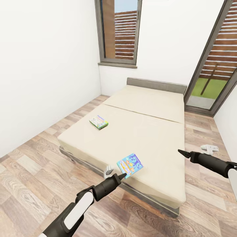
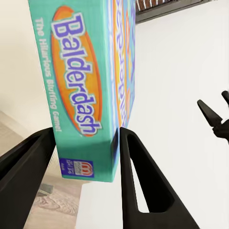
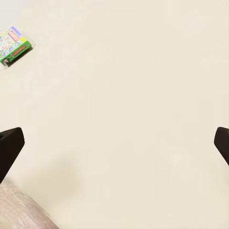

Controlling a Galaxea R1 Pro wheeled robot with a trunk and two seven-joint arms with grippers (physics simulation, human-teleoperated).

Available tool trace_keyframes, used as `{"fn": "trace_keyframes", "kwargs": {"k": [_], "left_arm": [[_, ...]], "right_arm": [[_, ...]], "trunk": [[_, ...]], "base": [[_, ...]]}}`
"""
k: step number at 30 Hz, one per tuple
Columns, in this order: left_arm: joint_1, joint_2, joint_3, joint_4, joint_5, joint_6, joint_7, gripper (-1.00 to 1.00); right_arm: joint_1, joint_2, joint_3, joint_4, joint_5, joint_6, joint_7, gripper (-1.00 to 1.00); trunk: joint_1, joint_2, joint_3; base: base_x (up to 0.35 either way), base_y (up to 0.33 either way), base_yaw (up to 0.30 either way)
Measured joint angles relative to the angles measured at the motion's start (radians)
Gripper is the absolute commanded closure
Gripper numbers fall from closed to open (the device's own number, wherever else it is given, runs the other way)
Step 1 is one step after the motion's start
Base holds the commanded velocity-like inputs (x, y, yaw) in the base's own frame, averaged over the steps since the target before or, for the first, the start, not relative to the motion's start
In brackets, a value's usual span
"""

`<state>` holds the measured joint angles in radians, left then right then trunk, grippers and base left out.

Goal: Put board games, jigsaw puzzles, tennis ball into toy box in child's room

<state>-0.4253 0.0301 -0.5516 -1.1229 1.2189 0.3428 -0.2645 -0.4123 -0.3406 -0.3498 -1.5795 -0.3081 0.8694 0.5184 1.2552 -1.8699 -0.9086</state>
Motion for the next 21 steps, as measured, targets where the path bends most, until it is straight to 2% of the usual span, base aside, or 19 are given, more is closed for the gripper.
{"fn": "trace_keyframes", "kwargs": {"k": [3, 14, 17, 21], "left_arm": [[0.008, 0.010, 0.001, -0.004, 0.001, -0.002, 0.001, 1.00], [0.012, 0.017, 0.002, -0.007, 0.001, -0.001, -0.001, 1.00], [0.013, 0.018, 0.008, -0.008, 0.002, -0.002, -0.005, 1.00], [0.013, 0.018, 0.016, -0.008, 0.001, -0.002, -0.007, 1.00]], "right_arm": [[0.000, 0.001, 0.006, 0.000, 0.000, 0.005, 0.000, -1.00], [0.000, 0.000, 0.012, -0.014, -0.002, 0.042, 0.002, -1.00], [-0.001, 0.000, 0.011, -0.017, -0.004, 0.089, 0.002, -1.00], [-0.001, 0.000, 0.009, -0.018, -0.005, 0.109, 0.001, -1.00]], "trunk": [[-0.011, 0.021, 0.010], [-0.054, 0.098, 0.046], [-0.065, 0.119, 0.055], [-0.081, 0.147, 0.069]], "base": [[0.000, 0.000, 0.000], [0.000, 0.000, 0.002], [0.000, 0.000, 0.135], [0.000, 0.000, 0.194]]}}
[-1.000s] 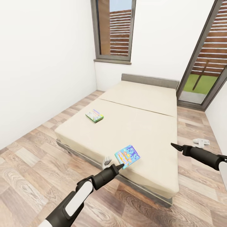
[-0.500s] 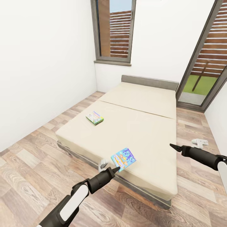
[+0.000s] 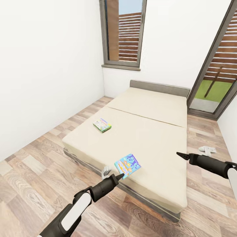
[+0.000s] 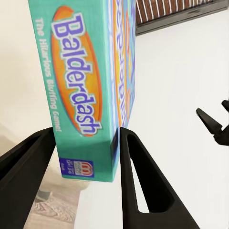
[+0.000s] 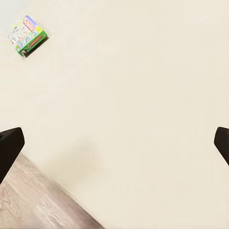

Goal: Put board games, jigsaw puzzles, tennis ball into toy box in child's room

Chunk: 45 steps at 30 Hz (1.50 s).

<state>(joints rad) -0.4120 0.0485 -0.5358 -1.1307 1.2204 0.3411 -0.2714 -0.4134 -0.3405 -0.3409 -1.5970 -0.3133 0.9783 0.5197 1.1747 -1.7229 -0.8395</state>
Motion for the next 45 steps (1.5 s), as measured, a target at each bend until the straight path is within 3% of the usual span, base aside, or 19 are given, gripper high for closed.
{"fn": "trace_keyframes", "kwargs": {"k": [23, 45], "left_arm": [[0.003, 0.007, 0.008, 0.001, -0.002, 0.000, 0.001, 1.00], [0.002, 0.012, 0.009, 0.031, 0.000, 0.001, 0.014, 1.00]], "right_arm": [[0.000, 0.000, -0.002, -0.001, -0.001, 0.022, 0.000, -1.00], [0.001, -0.005, -0.001, -0.016, -0.001, 0.025, 0.002, -1.00]], "trunk": [[-0.088, 0.161, 0.083], [-0.173, 0.315, 0.180]], "base": [[0.000, 0.000, 0.260], [0.000, 0.000, 0.129]]}}
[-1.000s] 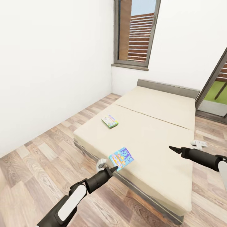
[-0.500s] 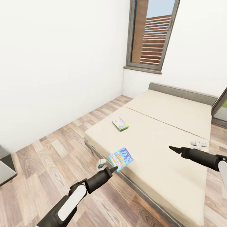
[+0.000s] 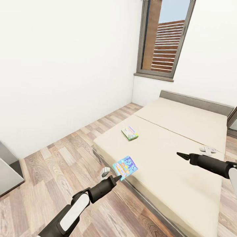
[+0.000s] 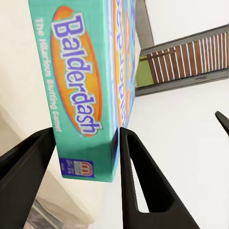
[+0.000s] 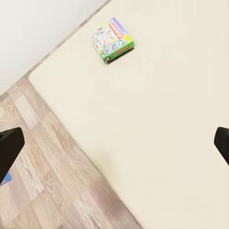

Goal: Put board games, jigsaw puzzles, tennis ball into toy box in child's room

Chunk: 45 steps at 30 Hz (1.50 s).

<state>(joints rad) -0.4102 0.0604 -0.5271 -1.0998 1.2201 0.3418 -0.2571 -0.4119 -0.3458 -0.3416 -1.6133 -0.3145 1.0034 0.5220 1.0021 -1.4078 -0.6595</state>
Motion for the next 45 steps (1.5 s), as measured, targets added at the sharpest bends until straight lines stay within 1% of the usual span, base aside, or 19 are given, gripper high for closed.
{"fn": "trace_keyframes", "kwargs": {"k": [17, 27, 45], "left_arm": [[0.000, -0.001, -0.001, 0.011, 0.000, -0.001, 0.000, 1.00], [0.000, 0.001, -0.001, 0.005, -0.001, -0.001, -0.001, 1.00], [0.001, 0.002, 0.000, 0.003, -0.001, -0.002, 0.001, 1.00]], "right_arm": [[0.000, 0.001, -0.003, 0.000, 0.000, 0.000, 0.000, -1.00], [0.000, -0.003, -0.006, 0.000, -0.001, 0.000, 0.000, -1.00], [0.000, 0.003, 0.005, 0.000, -0.002, 0.000, 0.000, -1.00]], "trunk": [[-0.065, 0.119, 0.080], [-0.104, 0.189, 0.126], [-0.173, 0.315, 0.211]], "base": [[0.000, 0.000, 0.087], [0.000, 0.000, 0.085], [0.000, 0.000, 0.087]]}}
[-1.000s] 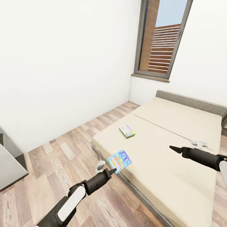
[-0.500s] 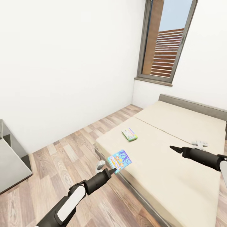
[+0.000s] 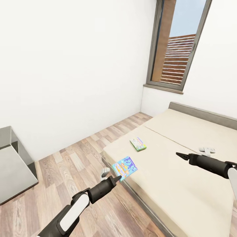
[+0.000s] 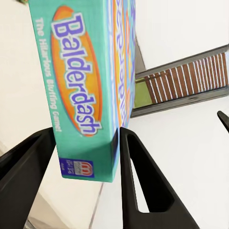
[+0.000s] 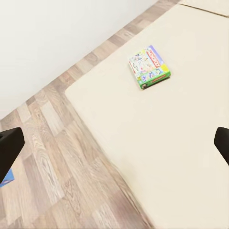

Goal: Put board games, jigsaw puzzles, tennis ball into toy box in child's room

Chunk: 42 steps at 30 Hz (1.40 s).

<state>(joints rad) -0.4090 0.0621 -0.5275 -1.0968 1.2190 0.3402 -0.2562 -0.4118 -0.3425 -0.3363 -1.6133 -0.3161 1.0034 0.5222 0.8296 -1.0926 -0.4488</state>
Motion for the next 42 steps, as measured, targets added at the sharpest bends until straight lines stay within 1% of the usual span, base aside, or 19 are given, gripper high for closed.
{"fn": "trace_keyframes", "kwargs": {"k": [8, 13, 15, 42], "left_arm": [[0.000, 0.000, 0.000, 0.000, 0.000, 0.000, 0.000, 1.00], [0.000, 0.016, 0.001, 0.000, -0.001, 0.000, 0.000, 1.00], [0.000, 0.018, 0.001, 0.000, 0.000, 0.000, 0.000, 1.00], [0.001, 0.023, 0.002, 0.002, -0.001, -0.001, 0.000, 1.00]], "right_arm": [[0.000, 0.001, 0.003, 0.000, 0.000, 0.000, 0.000, -1.00], [0.000, 0.000, 0.003, 0.000, -0.002, 0.000, 0.000, -1.00], [0.000, 0.001, 0.003, 0.000, -0.002, 0.000, 0.000, -1.00], [0.000, 0.001, 0.004, 0.000, -0.004, 0.000, 0.000, -1.00]], "trunk": [[-0.031, 0.056, 0.030], [-0.050, 0.091, 0.046], [-0.058, 0.105, 0.052], [-0.161, 0.294, 0.137]], "base": [[0.000, 0.000, 0.029], [0.000, 0.000, 0.051], [0.000, 0.000, 0.149], [0.000, 0.000, 0.270]]}}
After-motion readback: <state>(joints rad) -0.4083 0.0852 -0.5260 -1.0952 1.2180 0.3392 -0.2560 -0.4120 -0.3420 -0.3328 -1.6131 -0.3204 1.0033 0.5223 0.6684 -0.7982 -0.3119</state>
